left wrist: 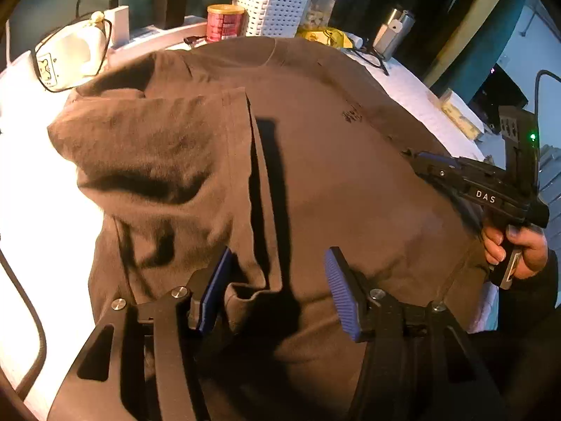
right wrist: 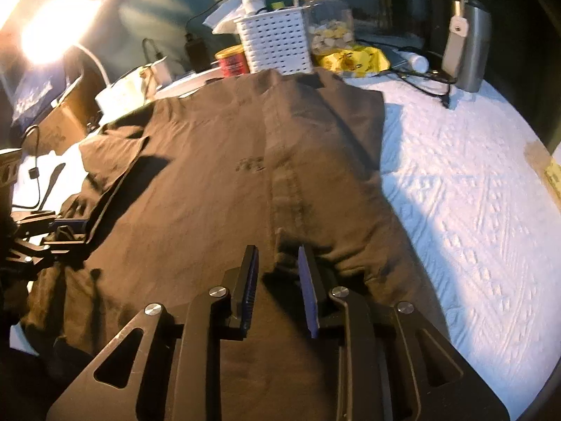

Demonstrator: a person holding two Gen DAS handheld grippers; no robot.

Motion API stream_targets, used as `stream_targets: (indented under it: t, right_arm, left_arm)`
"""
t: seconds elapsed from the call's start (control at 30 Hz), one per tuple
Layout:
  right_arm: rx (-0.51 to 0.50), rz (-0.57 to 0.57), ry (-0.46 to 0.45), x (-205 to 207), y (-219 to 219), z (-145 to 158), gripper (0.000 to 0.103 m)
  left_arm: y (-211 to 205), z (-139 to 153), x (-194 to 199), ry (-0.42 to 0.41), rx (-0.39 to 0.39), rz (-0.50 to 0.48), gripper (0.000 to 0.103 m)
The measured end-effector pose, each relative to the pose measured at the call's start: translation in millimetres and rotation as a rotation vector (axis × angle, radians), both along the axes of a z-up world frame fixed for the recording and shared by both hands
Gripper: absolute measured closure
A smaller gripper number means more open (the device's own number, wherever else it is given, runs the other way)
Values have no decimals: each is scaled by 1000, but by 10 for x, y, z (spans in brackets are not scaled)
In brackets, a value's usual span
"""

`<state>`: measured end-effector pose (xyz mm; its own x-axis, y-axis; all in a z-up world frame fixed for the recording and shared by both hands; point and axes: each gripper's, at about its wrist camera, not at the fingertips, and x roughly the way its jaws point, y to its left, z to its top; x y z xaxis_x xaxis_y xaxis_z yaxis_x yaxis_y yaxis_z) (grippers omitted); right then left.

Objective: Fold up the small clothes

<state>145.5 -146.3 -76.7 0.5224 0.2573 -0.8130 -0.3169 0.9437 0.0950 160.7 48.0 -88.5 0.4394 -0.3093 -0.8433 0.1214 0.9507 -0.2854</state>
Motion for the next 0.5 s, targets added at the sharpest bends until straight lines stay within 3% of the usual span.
stream_targets:
  t: [0.07, 0.2, 0.33, 0.5]
  right_arm:
    - [17, 37, 23, -27, 32, 39, 77]
    - [-2, 63, -28, -72, 33, 233, 77]
    - [-23, 12, -96, 91, -137, 448, 77]
    - [-68, -48, -112, 507, -325, 461, 77]
  left_arm:
    - [61, 50, -11, -12, -3, 28, 48]
    - [355, 213, 18, -73, 49, 113, 48]
    - [749, 244, 152, -89, 126, 244, 48]
    - [1111, 115, 367, -81, 127, 346, 48]
